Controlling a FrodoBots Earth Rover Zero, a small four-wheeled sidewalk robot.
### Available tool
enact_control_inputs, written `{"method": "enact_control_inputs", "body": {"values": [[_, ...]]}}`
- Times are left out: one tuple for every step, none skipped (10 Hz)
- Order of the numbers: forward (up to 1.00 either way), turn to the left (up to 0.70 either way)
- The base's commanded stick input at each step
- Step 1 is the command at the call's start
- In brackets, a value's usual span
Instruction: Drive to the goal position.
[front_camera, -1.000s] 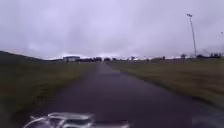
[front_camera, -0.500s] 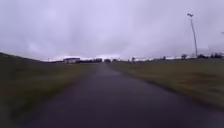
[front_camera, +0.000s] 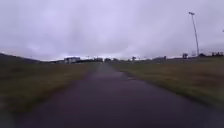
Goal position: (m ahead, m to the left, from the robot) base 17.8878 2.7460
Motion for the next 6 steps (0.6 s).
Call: {"method": "enact_control_inputs", "body": {"values": [[1.0,0.0],[1.0,0.0],[1.0,0.0],[1.0,0.0],[1.0,0.0],[1.0,0.0]]}}
